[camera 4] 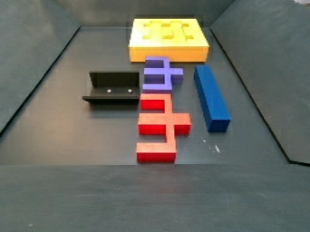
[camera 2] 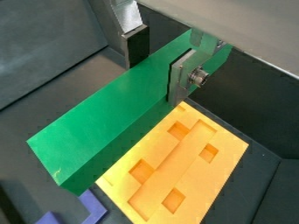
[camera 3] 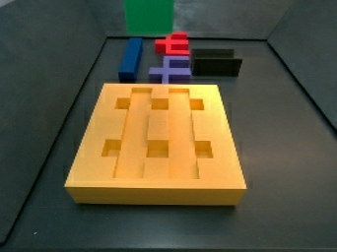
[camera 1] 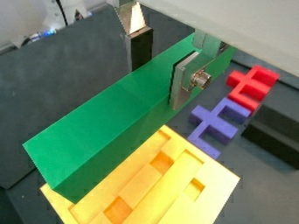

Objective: Pick up the green object. Move up. Move to above the board. Insert the green object.
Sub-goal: Insert the green object.

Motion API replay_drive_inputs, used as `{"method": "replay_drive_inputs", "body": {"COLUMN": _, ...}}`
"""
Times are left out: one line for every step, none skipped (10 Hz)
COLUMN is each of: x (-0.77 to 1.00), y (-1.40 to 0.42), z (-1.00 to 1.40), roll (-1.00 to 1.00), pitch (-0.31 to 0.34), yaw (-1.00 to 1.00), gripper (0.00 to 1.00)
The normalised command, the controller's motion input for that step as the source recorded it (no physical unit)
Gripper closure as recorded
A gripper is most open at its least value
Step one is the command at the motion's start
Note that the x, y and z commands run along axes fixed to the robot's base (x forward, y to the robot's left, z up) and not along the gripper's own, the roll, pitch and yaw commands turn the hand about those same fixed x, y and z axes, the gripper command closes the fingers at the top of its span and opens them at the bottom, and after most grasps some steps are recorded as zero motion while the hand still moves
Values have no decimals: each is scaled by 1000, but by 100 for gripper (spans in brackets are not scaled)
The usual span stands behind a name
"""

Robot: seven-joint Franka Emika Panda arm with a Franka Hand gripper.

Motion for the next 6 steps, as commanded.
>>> {"method": "replay_drive_inputs", "body": {"x": -186, "y": -240, "z": -926, "roll": 64, "pitch": -181, "yaw": 0, "gripper": 100}}
{"method": "replay_drive_inputs", "body": {"x": -143, "y": -311, "z": -943, "roll": 137, "pitch": -143, "yaw": 0, "gripper": 100}}
{"method": "replay_drive_inputs", "body": {"x": -186, "y": -120, "z": -746, "roll": 0, "pitch": -269, "yaw": 0, "gripper": 100}}
{"method": "replay_drive_inputs", "body": {"x": -191, "y": 0, "z": -909, "roll": 40, "pitch": -190, "yaw": 0, "gripper": 100}}
{"method": "replay_drive_inputs", "body": {"x": -209, "y": 0, "z": -931, "roll": 59, "pitch": -180, "yaw": 46, "gripper": 100}}
{"method": "replay_drive_inputs", "body": {"x": -209, "y": 0, "z": -771, "roll": 270, "pitch": -139, "yaw": 91, "gripper": 100}}
